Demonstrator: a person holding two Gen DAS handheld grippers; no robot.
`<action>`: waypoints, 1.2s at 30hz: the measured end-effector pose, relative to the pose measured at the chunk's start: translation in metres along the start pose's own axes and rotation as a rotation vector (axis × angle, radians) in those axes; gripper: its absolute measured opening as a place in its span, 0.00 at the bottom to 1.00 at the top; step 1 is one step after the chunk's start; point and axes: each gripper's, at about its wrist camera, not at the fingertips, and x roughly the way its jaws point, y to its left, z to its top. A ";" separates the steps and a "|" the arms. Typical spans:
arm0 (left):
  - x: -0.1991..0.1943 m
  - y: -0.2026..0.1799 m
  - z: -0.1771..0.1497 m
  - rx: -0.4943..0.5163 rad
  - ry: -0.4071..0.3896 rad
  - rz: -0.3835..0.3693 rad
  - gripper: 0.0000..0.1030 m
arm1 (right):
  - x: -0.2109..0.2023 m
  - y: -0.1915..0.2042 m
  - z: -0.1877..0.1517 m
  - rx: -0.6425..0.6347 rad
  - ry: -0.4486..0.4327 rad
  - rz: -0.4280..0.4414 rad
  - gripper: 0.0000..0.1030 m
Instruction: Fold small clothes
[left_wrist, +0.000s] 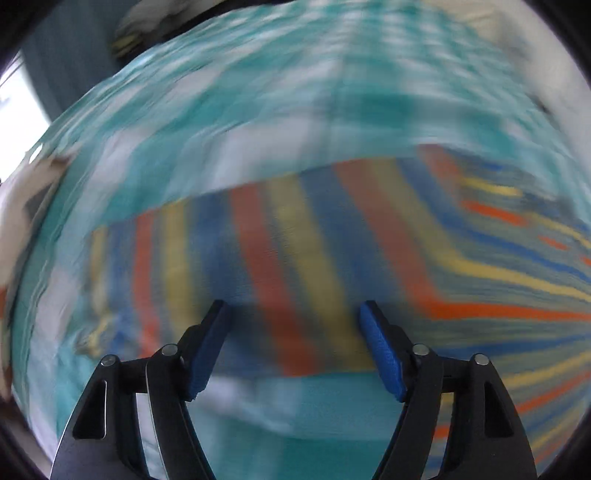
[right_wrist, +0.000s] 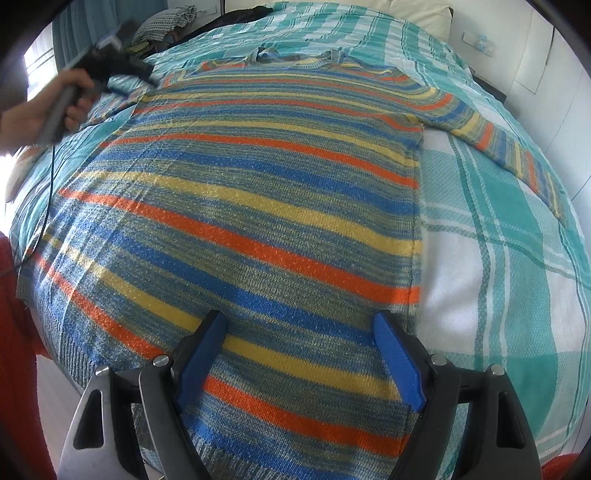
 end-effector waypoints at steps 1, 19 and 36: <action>0.004 0.029 -0.002 -0.064 0.000 0.024 0.82 | 0.000 0.000 0.000 -0.001 0.000 0.002 0.79; -0.116 0.068 -0.108 -0.039 -0.132 -0.188 0.93 | -0.054 -0.061 0.019 0.190 -0.170 0.181 0.81; -0.135 -0.058 -0.216 0.235 -0.113 -0.316 0.93 | 0.023 -0.409 0.050 1.054 -0.237 0.275 0.75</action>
